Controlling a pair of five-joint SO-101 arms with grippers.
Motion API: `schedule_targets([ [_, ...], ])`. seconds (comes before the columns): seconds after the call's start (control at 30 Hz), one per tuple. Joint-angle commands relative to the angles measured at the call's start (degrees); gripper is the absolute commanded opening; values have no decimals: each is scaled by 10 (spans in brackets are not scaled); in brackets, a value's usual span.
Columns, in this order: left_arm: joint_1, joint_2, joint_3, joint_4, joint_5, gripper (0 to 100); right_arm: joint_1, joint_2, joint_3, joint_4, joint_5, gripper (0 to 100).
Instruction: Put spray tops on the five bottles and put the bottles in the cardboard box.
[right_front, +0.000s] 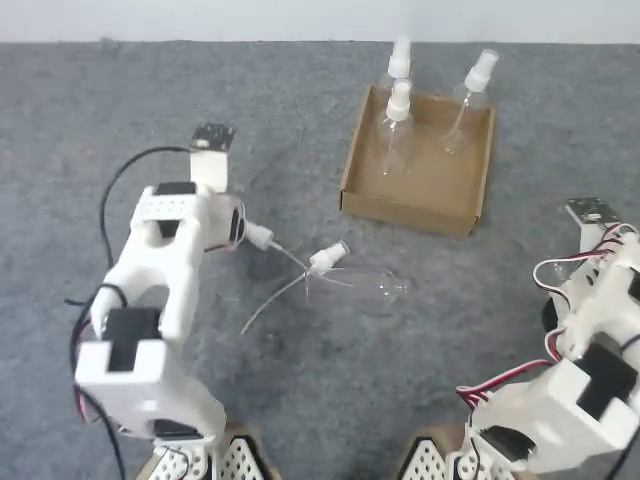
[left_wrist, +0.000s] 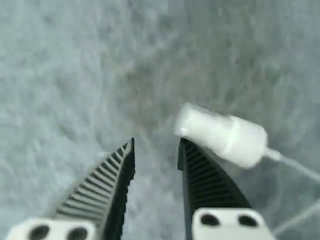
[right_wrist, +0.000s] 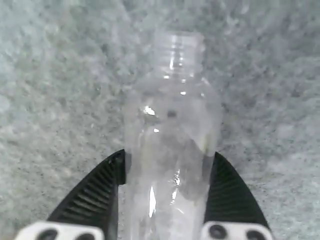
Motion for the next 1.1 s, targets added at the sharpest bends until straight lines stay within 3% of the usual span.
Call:
schedule_targets([
  [0.0, -2, 1, -110, 25, 76, 130, 1, -3, -31, -11, -3, 106],
  [0.23, 37, -77, -140, 102, 207, 130, -15, -3, -30, -9, -4, 106],
  [0.53, 72, -40, -65, 61, 371, 134, -25, -3, -29, -7, -4, 106],
  [0.8, 74, 63, -94, 38, 381, 132, -25, -3, -29, -7, -4, 106],
  [0.97, 74, 80, -132, 76, 377, 130, -24, -3, -29, -8, -4, 106],
  [1.07, 72, 69, -145, 79, 318, 122, -24, -3, -29, -7, -4, 106],
])
